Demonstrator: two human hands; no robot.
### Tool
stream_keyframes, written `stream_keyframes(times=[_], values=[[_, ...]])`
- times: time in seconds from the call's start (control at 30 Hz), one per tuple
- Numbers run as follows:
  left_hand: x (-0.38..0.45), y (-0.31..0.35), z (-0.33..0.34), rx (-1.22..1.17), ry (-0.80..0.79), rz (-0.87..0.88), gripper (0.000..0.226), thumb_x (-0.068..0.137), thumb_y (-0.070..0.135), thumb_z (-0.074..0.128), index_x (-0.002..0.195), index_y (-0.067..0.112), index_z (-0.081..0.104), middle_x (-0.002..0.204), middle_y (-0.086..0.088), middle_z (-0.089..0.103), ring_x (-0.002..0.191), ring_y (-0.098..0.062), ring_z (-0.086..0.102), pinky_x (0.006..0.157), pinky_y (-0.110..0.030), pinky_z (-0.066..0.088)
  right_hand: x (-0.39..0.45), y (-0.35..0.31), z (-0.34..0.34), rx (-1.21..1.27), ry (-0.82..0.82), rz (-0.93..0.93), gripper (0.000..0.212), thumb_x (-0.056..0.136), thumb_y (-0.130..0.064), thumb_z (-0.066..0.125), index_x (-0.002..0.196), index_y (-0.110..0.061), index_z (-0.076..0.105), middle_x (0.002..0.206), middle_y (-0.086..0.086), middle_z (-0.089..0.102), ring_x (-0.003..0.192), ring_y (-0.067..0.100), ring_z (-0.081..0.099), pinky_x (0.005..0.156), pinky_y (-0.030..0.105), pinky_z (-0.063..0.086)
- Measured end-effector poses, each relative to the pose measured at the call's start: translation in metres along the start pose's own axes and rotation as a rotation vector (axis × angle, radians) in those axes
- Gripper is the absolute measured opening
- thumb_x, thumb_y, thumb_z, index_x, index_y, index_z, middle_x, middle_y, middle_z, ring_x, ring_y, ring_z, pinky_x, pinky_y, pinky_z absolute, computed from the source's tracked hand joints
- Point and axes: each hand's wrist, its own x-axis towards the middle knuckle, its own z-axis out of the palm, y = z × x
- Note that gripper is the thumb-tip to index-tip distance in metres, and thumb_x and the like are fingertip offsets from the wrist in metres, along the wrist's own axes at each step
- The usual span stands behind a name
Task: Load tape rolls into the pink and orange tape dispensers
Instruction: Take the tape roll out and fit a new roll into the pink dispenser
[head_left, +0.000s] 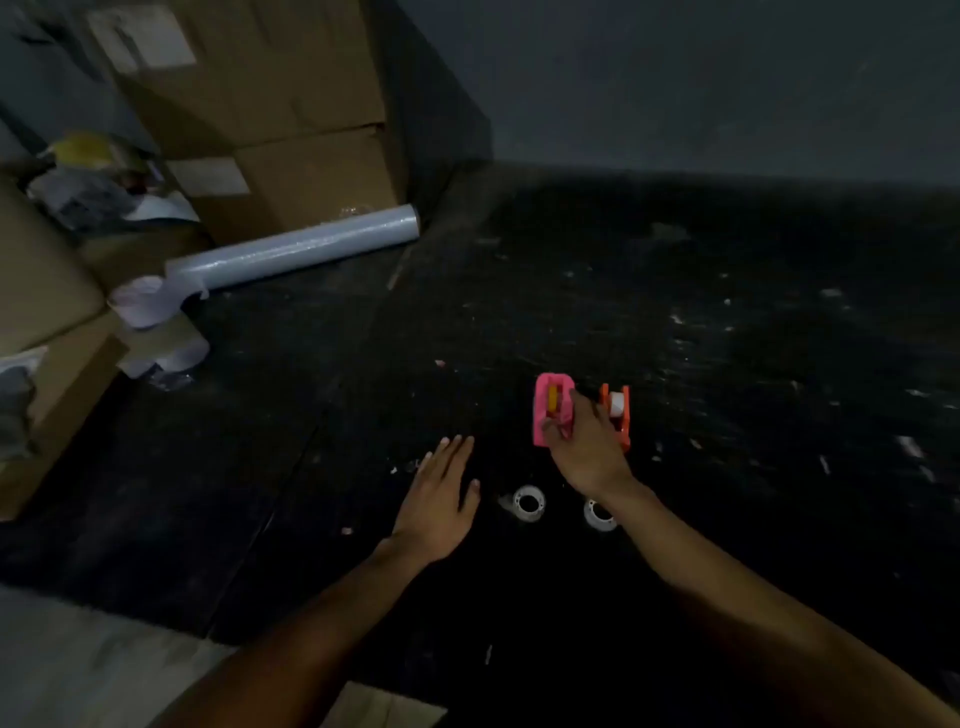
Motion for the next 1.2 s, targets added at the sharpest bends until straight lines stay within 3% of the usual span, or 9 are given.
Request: stream_keyframes(times=[0.07, 0.2, 0.4, 0.57, 0.77, 0.9, 1.03, 1.2], values=[[-0.001, -0.006, 0.008, 0.118, 0.058, 0.045, 0.060, 0.094, 0.042, 0.025, 0.150, 0.017, 0.023, 0.160, -0.002, 0.021, 0.149, -0.014, 0.007, 0.121, -0.031, 0.004, 0.004, 0.001, 0.008, 0.025, 0.011, 0.037, 0.067, 0.093, -0.031, 0.053, 0.150, -0.013, 0.022, 0.149, 0.017, 0.032, 0.137, 0.031, 0.033, 0.111, 0.042, 0.035], [-0.002, -0.005, 0.011, 0.136, 0.085, 0.042, 0.061, 0.093, 0.043, 0.023, 0.148, 0.017, 0.029, 0.160, -0.001, 0.022, 0.148, -0.013, 0.007, 0.121, -0.031, 0.003, 0.008, 0.001, 0.030, 0.074, 0.030, 0.162, 0.090, 0.090, -0.034, 0.060, 0.152, -0.010, 0.000, 0.157, 0.021, 0.014, 0.145, 0.037, 0.018, 0.116, 0.047, 0.026], [0.000, -0.008, 0.013, 0.098, 0.106, 0.054, 0.058, 0.094, 0.041, 0.028, 0.147, 0.017, 0.032, 0.159, -0.002, 0.026, 0.148, -0.012, 0.010, 0.121, -0.033, 0.009, 0.021, -0.004, 0.049, -0.123, 0.194, 0.171, 0.095, 0.087, -0.036, 0.063, 0.151, -0.001, 0.002, 0.144, 0.026, 0.036, 0.126, 0.043, 0.037, 0.105, 0.046, 0.032], [0.001, -0.010, 0.012, 0.085, 0.111, 0.053, 0.057, 0.095, 0.041, 0.030, 0.147, 0.019, 0.032, 0.159, 0.000, 0.025, 0.148, -0.011, 0.009, 0.121, -0.030, 0.006, 0.030, 0.000, 0.052, -0.216, 0.189, 0.160, 0.090, 0.086, -0.028, 0.064, 0.150, -0.001, 0.008, 0.140, 0.025, 0.041, 0.122, 0.041, 0.041, 0.103, 0.046, 0.034], [0.003, -0.010, 0.006, -0.033, 0.083, 0.041, 0.052, 0.096, 0.037, 0.041, 0.145, 0.023, 0.034, 0.156, 0.002, 0.030, 0.147, -0.010, 0.014, 0.120, -0.030, 0.008, 0.031, 0.007, 0.034, -0.082, 0.049, 0.081, 0.092, 0.081, -0.021, 0.069, 0.152, -0.013, 0.011, 0.139, 0.019, 0.044, 0.124, 0.038, 0.040, 0.108, 0.046, 0.033], [0.010, -0.002, -0.017, -0.476, -0.023, -0.135, 0.057, 0.094, 0.021, 0.054, 0.146, 0.029, 0.031, 0.153, 0.001, 0.036, 0.142, -0.012, 0.028, 0.120, -0.038, 0.022, 0.014, 0.005, 0.001, -0.036, -0.112, -0.099, 0.090, 0.080, -0.017, 0.071, 0.151, -0.018, 0.016, 0.141, 0.014, 0.042, 0.127, 0.031, 0.039, 0.109, 0.038, 0.032], [0.017, 0.021, -0.048, -0.599, -0.023, -0.005, 0.072, 0.088, 0.017, 0.065, 0.147, 0.033, 0.026, 0.153, 0.008, 0.033, 0.139, -0.003, 0.031, 0.117, -0.033, 0.026, -0.004, 0.000, -0.033, -0.086, -0.234, -0.233, 0.085, 0.081, -0.014, 0.070, 0.150, -0.022, 0.022, 0.140, 0.009, 0.043, 0.127, 0.024, 0.040, 0.108, 0.037, 0.037], [0.014, 0.046, -0.074, -0.481, -0.123, 0.202, 0.087, 0.083, 0.022, 0.073, 0.150, 0.033, 0.019, 0.154, 0.008, 0.031, 0.139, 0.001, 0.030, 0.114, -0.019, 0.024, -0.025, -0.001, -0.052, -0.161, -0.392, -0.362, 0.084, 0.083, -0.017, 0.069, 0.150, -0.030, 0.020, 0.138, 0.000, 0.042, 0.121, 0.015, 0.042, 0.106, 0.031, 0.038]])
